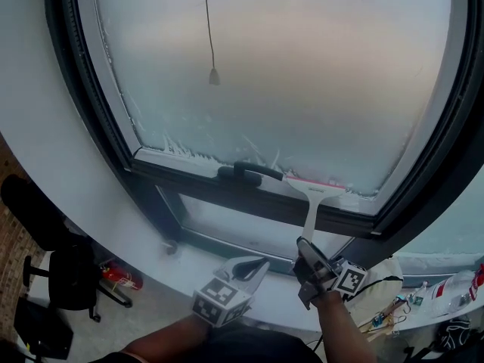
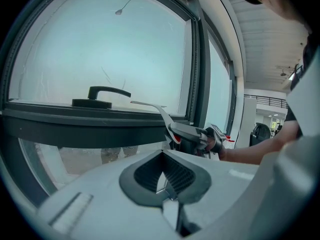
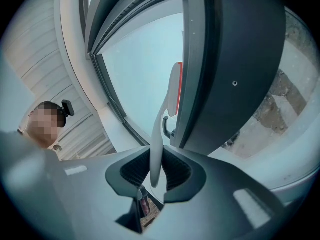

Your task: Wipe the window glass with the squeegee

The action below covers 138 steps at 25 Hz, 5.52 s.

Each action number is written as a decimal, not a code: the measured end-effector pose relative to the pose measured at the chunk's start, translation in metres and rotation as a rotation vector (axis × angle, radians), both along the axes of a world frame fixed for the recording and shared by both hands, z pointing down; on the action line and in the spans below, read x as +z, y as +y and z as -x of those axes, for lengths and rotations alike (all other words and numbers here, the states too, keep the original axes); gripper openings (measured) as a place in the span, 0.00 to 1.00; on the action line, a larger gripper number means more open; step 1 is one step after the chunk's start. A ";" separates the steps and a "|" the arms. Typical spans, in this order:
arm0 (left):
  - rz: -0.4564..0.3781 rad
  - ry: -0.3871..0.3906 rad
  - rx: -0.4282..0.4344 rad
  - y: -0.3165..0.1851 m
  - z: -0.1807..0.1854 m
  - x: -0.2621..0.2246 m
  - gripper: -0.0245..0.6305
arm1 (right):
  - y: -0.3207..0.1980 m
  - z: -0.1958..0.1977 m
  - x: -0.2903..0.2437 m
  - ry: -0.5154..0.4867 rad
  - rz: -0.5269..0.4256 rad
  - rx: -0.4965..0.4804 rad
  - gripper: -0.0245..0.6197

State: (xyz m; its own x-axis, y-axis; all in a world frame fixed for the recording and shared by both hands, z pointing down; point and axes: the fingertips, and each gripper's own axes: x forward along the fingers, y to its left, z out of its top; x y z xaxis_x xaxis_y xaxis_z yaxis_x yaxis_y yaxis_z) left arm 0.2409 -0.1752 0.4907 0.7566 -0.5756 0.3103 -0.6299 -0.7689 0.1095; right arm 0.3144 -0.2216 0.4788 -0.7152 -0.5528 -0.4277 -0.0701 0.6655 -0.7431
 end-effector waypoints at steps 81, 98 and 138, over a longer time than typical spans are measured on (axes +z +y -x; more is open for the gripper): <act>0.118 0.085 0.062 0.152 0.314 0.013 0.04 | 0.273 0.254 0.001 0.233 0.163 0.382 0.18; 0.129 -0.032 -0.117 0.232 0.289 0.024 0.04 | 0.319 0.226 0.018 0.447 0.127 0.272 0.18; 0.114 -0.043 0.008 0.209 0.346 0.033 0.04 | 0.311 0.287 0.021 0.497 0.115 0.374 0.18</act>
